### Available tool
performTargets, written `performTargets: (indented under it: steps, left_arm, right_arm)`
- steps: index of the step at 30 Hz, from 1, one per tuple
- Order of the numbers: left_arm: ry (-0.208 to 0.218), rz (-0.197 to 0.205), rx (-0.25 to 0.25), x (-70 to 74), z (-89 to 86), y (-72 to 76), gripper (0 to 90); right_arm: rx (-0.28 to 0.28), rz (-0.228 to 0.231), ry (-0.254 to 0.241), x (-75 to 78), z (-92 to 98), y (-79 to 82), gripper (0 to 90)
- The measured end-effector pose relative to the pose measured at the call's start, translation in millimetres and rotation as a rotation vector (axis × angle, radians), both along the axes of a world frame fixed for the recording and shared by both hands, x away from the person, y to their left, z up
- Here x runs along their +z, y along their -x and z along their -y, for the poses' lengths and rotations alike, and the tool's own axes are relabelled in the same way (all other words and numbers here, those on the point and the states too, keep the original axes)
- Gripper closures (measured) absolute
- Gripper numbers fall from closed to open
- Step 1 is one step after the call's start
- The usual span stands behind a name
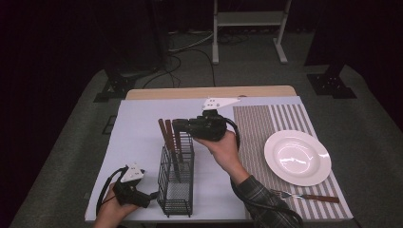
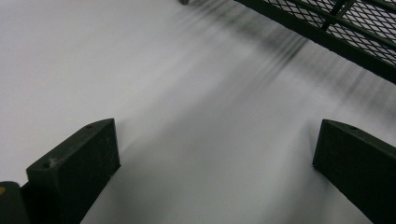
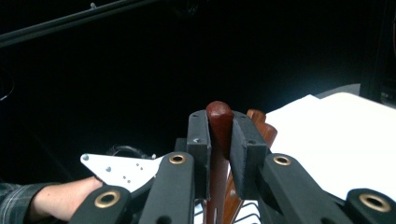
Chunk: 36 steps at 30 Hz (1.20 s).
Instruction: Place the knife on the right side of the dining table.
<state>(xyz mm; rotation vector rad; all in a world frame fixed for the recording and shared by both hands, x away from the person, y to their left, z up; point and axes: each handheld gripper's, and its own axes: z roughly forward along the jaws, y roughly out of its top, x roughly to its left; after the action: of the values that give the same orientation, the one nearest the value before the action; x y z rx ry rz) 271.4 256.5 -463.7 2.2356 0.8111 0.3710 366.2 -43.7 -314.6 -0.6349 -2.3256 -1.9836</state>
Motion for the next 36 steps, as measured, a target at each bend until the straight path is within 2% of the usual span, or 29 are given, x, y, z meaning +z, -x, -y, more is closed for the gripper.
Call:
performTargets:
  steps: [17,23,24,29,32,36]
  left_arm:
    - [-0.001,-0.004,-0.002,0.2,-0.1,-0.1,0.0]
    - [-0.002,-0.004,-0.003,0.2,-0.2,-0.1,0.0]
    - [-0.004,-0.004,-0.004,0.3,-0.3,-0.1,0.0]
    - [-0.002,-0.004,-0.003,0.1,-0.2,-0.1,0.0]
    - [-0.001,-0.003,-0.002,0.0,-0.1,-0.1,0.0]
    - [-0.002,-0.002,-0.002,0.0,-0.1,-0.1,0.0]
  right_arm:
    - [-0.052,0.070,-0.049,31.9,11.0,2.5,80.2]
    - [-0.073,0.105,-0.073,49.0,19.9,4.2,80.2]
    - [-0.084,0.115,-0.081,55.8,23.5,5.1,80.2]
    - [-0.102,0.138,-0.093,67.5,30.6,7.5,80.2]
    - [-0.126,0.165,-0.109,79.9,40.5,10.0,80.2]
    - [-0.149,0.180,-0.123,89.5,50.1,11.9,80.2]
